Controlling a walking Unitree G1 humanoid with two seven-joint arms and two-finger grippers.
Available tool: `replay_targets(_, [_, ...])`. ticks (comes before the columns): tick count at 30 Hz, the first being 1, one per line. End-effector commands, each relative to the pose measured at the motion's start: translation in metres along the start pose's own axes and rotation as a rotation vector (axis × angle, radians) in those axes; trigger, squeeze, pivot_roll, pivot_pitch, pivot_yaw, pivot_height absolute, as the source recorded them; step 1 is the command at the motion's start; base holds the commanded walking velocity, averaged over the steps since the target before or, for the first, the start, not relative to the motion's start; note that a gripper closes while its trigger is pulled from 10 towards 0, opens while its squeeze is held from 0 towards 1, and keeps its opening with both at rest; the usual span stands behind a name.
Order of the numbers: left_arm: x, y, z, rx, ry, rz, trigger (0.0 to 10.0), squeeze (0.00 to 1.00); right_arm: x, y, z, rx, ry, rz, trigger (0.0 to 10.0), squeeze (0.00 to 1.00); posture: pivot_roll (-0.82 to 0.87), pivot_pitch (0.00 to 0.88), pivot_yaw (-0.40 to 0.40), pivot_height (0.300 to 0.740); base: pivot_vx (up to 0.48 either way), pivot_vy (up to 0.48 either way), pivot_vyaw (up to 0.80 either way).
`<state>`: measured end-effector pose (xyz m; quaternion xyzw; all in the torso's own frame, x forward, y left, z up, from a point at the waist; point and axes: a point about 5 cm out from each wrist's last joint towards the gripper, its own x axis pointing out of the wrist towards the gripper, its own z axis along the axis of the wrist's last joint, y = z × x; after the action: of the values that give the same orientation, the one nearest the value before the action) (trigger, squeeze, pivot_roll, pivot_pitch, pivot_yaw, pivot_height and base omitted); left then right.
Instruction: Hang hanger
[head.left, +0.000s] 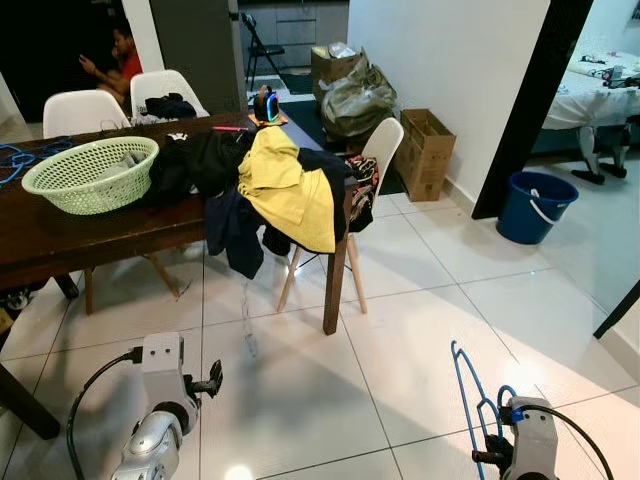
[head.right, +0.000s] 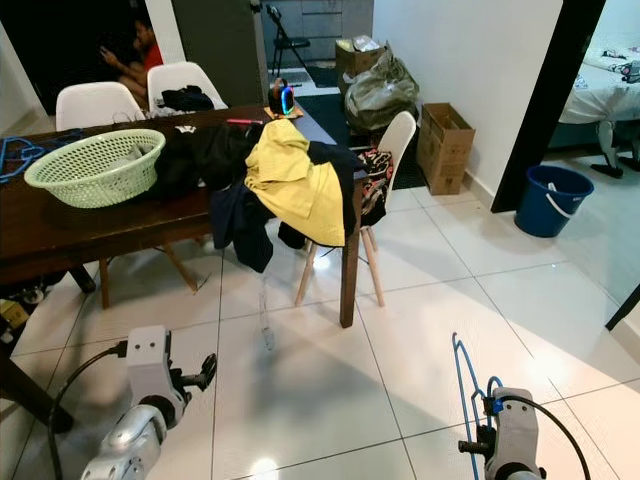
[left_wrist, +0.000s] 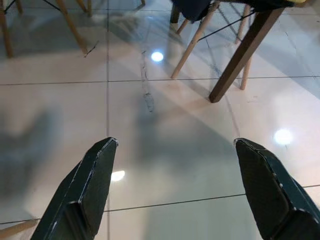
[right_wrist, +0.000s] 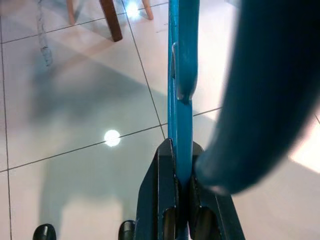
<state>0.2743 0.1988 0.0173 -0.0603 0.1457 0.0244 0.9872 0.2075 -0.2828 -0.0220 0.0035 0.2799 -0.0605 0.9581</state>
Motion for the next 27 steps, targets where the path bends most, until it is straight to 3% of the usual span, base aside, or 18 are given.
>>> replay_targets(1, [-0.004, 0.003, -0.012, 0.073, 0.037, 0.028, 10.0, 0.00, -0.003, 0.001, -0.008, -0.025, 0.016, -0.006, 10.0, 0.00, -0.04, 0.000, -0.019, 0.740, 0.000, 0.000, 0.00])
replay_targets(2, [-0.004, 0.003, -0.012, 0.073, 0.037, 0.028, 10.0, 0.00, -0.003, 0.001, -0.008, -0.025, 0.016, -0.006, 10.0, 0.00, -0.04, 0.000, -0.019, 0.740, 0.000, 0.000, 0.00])
replay_targets(3, [-0.008, 0.005, -0.020, 0.134, 0.060, 0.037, 10.0, 0.00, -0.005, 0.000, -0.012, -0.049, 0.022, -0.016, 10.0, 0.00, -0.04, 0.000, -0.018, 0.740, 0.000, 0.000, 0.00])
replay_targets(4, [-0.008, 0.005, -0.020, 0.134, 0.060, 0.037, 10.0, 0.00, -0.005, 0.000, -0.012, -0.049, 0.022, -0.016, 10.0, 0.00, -0.04, 0.000, -0.018, 0.740, 0.000, 0.000, 0.00])
replay_targets(5, [-0.013, 0.006, -0.024, 0.220, 0.054, 0.053, 10.0, 0.00, -0.007, -0.001, -0.013, -0.093, 0.003, -0.036, 10.0, 0.00, -0.03, 0.000, -0.018, 0.740, 0.000, 0.000, 0.00])
replay_targets(6, [-0.013, 0.006, -0.024, 0.220, 0.054, 0.053, 10.0, 0.00, -0.007, -0.001, -0.013, -0.093, 0.003, -0.036, 10.0, 0.00, -0.03, 0.000, -0.018, 0.740, 0.000, 0.000, 0.00])
replay_targets(8, [-0.024, 0.008, -0.028, 0.437, 0.023, 0.049, 10.0, 0.00, -0.014, -0.002, -0.014, -0.219, -0.049, -0.072, 10.0, 0.00, -0.03, 0.000, -0.013, 0.740, 0.000, 0.000, 0.00])
replay_targets(9, [-0.024, 0.008, -0.028, 0.437, 0.023, 0.049, 10.0, 0.00, -0.014, -0.002, -0.014, -0.219, -0.049, -0.072, 10.0, 0.00, -0.03, 0.000, -0.013, 0.740, 0.000, 0.000, 0.00])
replay_targets(10, [-0.028, 0.010, -0.030, 0.520, 0.004, 0.060, 10.0, 0.00, -0.019, -0.003, -0.015, -0.286, -0.078, -0.098, 10.0, 0.00, -0.02, 0.000, -0.015, 0.740, 0.000, 0.000, 0.00])
replay_targets(11, [-0.028, 0.010, -0.030, 0.520, 0.004, 0.060, 10.0, 0.00, -0.019, -0.003, -0.015, -0.286, -0.078, -0.098, 10.0, 0.00, -0.02, 0.000, -0.015, 0.740, 0.000, 0.000, 0.00])
replay_targets(13, [-0.035, 0.015, -0.032, 0.616, -0.006, 0.081, 10.0, 0.00, -0.027, -0.005, -0.015, -0.402, -0.133, -0.141, 10.0, 0.00, -0.02, 0.000, -0.012, 0.740, 0.000, 0.000, 0.00])
replay_targets(18, [-0.040, 0.016, -0.039, 0.590, 0.009, 0.052, 10.0, 0.00, -0.031, 0.000, -0.015, -0.479, -0.153, -0.104, 10.0, 0.00, -0.01, 0.000, -0.015, 0.740, 0.000, 0.000, 0.00])
replay_targets(19, [-0.044, 0.019, -0.043, 0.543, 0.024, 0.090, 10.0, 0.00, -0.031, 0.003, -0.019, -0.426, -0.140, -0.077, 10.0, 0.00, -0.01, 0.000, -0.015, 0.740, 0.000, 0.000, 0.00])
replay_targets(21, [-0.051, 0.024, -0.045, 0.610, 0.018, 0.149, 10.0, 0.00, -0.036, 0.000, -0.024, -0.333, -0.162, -0.134, 10.0, 0.00, -0.02, 0.000, -0.016, 0.740, 0.000, 0.000, 0.00])
replay_targets(23, [-0.053, 0.025, -0.045, 0.654, 0.007, 0.163, 10.0, 0.00, -0.038, -0.002, -0.025, -0.312, -0.176, -0.168, 10.0, 0.00, -0.02, 0.000, -0.016, 0.740, 0.000, 0.000, 0.00])
replay_targets(25, [-0.054, 0.023, -0.055, 0.528, 0.081, 0.122, 10.0, 0.00, -0.041, -0.005, -0.034, -0.368, -0.140, -0.160, 10.0, 0.00, -0.01, 0.000, -0.016, 0.740, 0.000, 0.000, 0.00])
replay_targets(27, [-0.055, 0.021, -0.056, 0.519, 0.082, 0.121, 10.0, 0.00, -0.042, -0.008, -0.038, -0.393, -0.125, -0.186, 10.0, 0.00, -0.02, 0.000, -0.013, 0.740, 0.000, 0.000, 0.00])
